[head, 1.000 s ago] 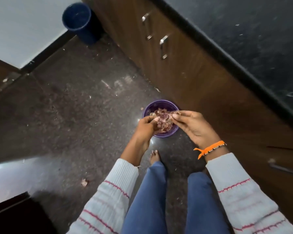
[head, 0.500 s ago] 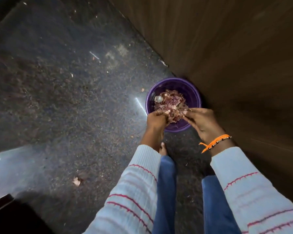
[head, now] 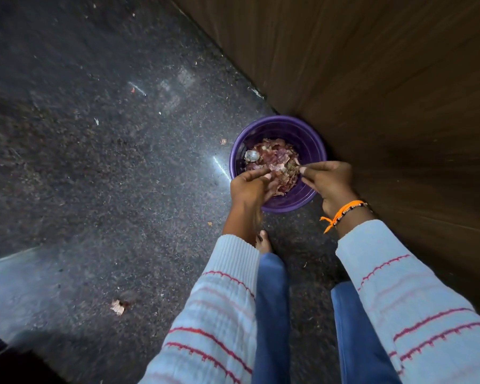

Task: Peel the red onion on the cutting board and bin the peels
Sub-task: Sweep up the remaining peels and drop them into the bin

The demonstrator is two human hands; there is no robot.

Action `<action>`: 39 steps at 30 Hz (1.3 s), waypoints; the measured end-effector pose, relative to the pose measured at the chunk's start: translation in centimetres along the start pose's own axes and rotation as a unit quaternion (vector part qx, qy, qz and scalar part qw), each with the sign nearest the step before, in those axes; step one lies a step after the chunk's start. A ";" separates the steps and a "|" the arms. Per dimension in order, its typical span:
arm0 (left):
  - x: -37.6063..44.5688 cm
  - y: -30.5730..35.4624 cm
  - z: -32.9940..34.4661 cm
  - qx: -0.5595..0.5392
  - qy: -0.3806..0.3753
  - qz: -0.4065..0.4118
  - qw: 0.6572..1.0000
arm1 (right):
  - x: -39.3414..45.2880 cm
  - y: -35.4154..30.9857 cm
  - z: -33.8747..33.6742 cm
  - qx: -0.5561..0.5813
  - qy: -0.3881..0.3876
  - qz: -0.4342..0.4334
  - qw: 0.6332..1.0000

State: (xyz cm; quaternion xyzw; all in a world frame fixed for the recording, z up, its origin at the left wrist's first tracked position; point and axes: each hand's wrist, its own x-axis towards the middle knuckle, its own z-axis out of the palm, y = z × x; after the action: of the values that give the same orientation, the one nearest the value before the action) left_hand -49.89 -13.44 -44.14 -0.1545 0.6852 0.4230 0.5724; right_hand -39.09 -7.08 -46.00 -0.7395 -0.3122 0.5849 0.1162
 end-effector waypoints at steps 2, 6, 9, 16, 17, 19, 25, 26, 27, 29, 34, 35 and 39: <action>-0.6 0.2 0.0 0.039 0.014 0.010 0.999 | -0.4 -0.3 -0.2 -0.016 0.003 -0.015 1.000; -2.6 0.6 0.5 0.078 0.026 0.053 0.995 | -2.0 -1.2 -0.8 -0.071 -0.038 -0.035 0.996; -5.4 1.5 1.3 0.076 0.010 0.080 0.994 | -4.9 -3.1 -2.1 -0.046 -0.080 -0.046 0.995; -15.7 4.1 4.9 -0.004 -0.043 0.132 0.990 | -14.6 -9.3 -8.3 0.160 -0.129 -0.102 0.973; -17.5 4.5 5.4 -0.014 -0.057 0.137 0.989 | -16.1 -10.1 -9.4 0.184 -0.132 -0.112 0.967; -21.5 5.0 6.5 -0.015 -0.087 0.152 0.984 | -19.4 -11.5 -12.1 0.219 -0.136 -0.141 0.956; -33.0 5.8 10.3 0.036 -0.192 0.222 0.955 | -28.5 -14.0 -21.2 0.283 -0.124 -0.207 0.928; -35.1 5.6 11.2 0.052 -0.213 0.229 0.948 | -30.0 -14.2 -23.1 0.296 -0.112 -0.216 0.924; -36.6 5.4 12.0 0.061 -0.232 0.236 0.942 | -31.0 -14.3 -24.5 0.302 -0.104 -0.224 0.921; -39.4 5.0 13.8 0.075 -0.262 0.250 0.929 | -32.7 -14.6 -27.2 0.310 -0.089 -0.239 0.916; -46.1 2.5 18.4 0.107 -0.340 0.265 0.896 | -35.7 -14.6 -34.6 0.340 -0.041 -0.271 0.900; -47.1 1.9 19.4 0.114 -0.354 0.265 0.890 | -36.0 -14.5 -36.0 0.344 -0.031 -0.278 0.896; -50.3 -0.8 23.5 0.145 -0.385 0.270 0.870 | -36.6 -14.0 -41.7 0.355 0.004 -0.302 0.885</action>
State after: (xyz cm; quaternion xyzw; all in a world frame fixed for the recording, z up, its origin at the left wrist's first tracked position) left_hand -19.06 -9.87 1.84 0.2964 0.4789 0.4831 0.6704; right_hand -8.96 -9.98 2.58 -0.5213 -0.2918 0.5903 0.5429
